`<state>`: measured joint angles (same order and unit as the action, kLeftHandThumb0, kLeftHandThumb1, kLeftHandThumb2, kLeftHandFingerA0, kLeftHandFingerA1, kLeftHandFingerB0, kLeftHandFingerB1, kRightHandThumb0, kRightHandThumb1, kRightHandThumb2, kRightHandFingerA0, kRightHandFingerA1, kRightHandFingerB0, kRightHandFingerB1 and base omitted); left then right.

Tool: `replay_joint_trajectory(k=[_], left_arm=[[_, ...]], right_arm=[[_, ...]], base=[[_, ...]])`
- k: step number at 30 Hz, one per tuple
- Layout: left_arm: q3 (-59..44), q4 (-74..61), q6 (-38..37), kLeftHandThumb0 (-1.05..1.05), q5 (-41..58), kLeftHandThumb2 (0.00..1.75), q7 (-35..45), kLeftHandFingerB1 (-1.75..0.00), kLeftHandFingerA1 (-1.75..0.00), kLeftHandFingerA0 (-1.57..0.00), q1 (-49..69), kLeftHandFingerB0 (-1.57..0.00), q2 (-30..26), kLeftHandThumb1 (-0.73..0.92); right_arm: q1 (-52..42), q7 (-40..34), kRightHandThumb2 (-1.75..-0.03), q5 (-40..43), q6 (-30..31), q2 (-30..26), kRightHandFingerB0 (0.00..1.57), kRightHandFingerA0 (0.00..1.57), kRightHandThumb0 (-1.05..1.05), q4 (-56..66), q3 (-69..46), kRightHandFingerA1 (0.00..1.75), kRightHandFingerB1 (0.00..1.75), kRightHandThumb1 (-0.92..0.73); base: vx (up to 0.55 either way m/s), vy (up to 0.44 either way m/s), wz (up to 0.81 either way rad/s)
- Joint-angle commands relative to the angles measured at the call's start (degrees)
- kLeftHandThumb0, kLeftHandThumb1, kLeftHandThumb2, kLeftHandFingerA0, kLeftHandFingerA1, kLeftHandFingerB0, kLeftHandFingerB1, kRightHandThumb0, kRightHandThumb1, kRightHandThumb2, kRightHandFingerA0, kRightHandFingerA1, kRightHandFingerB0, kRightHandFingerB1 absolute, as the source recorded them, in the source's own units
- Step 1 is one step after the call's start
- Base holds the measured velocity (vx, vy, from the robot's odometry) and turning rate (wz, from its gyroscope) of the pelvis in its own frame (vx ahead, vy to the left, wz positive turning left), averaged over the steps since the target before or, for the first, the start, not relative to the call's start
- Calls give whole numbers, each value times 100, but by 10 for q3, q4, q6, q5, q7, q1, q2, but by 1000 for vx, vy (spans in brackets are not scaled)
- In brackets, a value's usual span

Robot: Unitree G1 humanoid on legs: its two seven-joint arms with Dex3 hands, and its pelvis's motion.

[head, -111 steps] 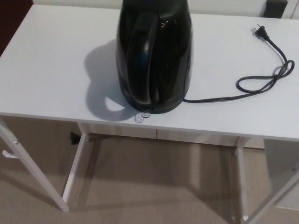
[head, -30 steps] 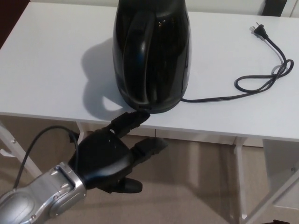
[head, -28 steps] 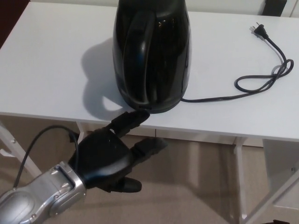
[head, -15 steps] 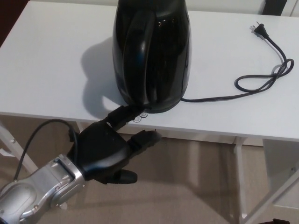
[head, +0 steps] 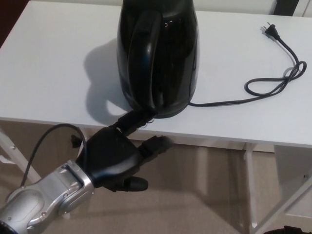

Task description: The robot walk towards a table in front and click the button on the base of the boilling pot using its left middle finger

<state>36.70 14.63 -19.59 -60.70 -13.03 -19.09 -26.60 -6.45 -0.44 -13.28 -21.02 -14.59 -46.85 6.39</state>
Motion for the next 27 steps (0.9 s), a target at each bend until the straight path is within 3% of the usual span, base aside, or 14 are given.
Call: replay_joint_trajectory(k=[1, 2, 3, 4, 5, 6, 10, 11, 13, 14, 15, 20, 21, 27], left_arm=[[8, 10, -4, -87, -17, 75, -16, -26, -33, -33, -4, -14, -2, 91], [9, 12, -2, -84, -17, 110, -14, -36, -46, -24, -3, -5, 0, 76], [10, 12, -2, -84, -16, 110, -13, -36, -46, -24, -3, -5, 0, 76], [10, 15, -3, -84, -14, 70, -15, -27, -31, -34, -2, -17, 2, 92], [11, 15, -3, -84, -12, 69, -9, -26, -31, -34, -1, -17, 2, 91], [10, 13, -3, -83, -8, 107, 2, -35, -45, -22, -1, -7, 1, 74], [10, 20, -2, -83, -4, 108, 10, -36, -45, -24, 0, -5, 2, 73], [11, 22, -1, -83, -5, 68, 9, -26, -31, -33, 0, -16, 2, 91], [11, 26, -1, -84, -6, 69, 7, -26, -31, -33, 0, -17, 3, 91], [13, 35, -1, -84, -9, 105, 1, -40, -45, -26, -1, -12, 4, 74], [13, 37, -1, -84, -8, 69, 2, -26, -31, -33, -1, -17, 5, 92], [14, 50, 2, -84, -3, 69, 15, -26, -31, -32, -1, -16, 9, 91], [14, 52, 2, -84, -1, 109, 19, -36, -45, -22, -1, -5, 9, 74], [14, 65, 1, -85, -3, 69, 13, -26, -31, -33, -3, -16, 12, 92]], right_arm=[[-3, 4, -54, 0, 16, -6, 65, 91, -24, 10, -1, 57, 49, -49], [-4, 3, -55, -2, 20, -7, 65, 91, -24, 14, -1, 57, 49, -49], [-4, 2, -55, -3, 22, -8, 65, 91, -24, 17, 0, 57, 49, -49], [-4, 3, -55, -2, 23, -8, 65, 91, -24, 16, -1, 57, 49, -49], [-3, 4, -54, -1, 21, -8, 65, 91, -23, 15, -1, 57, 49, -48], [-3, 4, -54, -1, 21, -8, 65, 90, -24, 16, -1, 57, 49, -48], [-3, 3, -54, -4, 25, -9, 65, 92, -25, 21, 1, 55, 48, -48], [-2, 2, -54, -6, 26, -10, 65, 92, -26, 21, 1, 55, 48, -48], [-2, 2, -54, -6, 29, -9, 65, 92, -26, 23, 2, 55, 48, -48], [-2, 2, -54, -6, 27, -9, 65, 92, -26, 24, 2, 56, 48, -48], [-2, 2, -54, -6, 27, -9, 66, 92, -25, 23, 2, 56, 48, -47], [-2, 7, -54, -2, 25, -11, 65, 92, -26, 26, 1, 56, 48, -48], [-2, 7, -54, -3, 25, -11, 65, 93, -26, 26, 1, 56, 49, -48], [2, 4, -54, -2, 22, -10, 65, 94, -25, 20, 1, 56, 49, -48]], base=[[0, 0, 0], [0, 0, 0], [0, 0, 0], [0, 0, 0], [0, 0, 0], [0, 0, 0], [0, 0, 0], [0, 0, 0], [0, 0, 0], [0, 0, 0], [0, 0, 0], [0, 0, 0], [0, 0, 0], [0, 0, 0]])
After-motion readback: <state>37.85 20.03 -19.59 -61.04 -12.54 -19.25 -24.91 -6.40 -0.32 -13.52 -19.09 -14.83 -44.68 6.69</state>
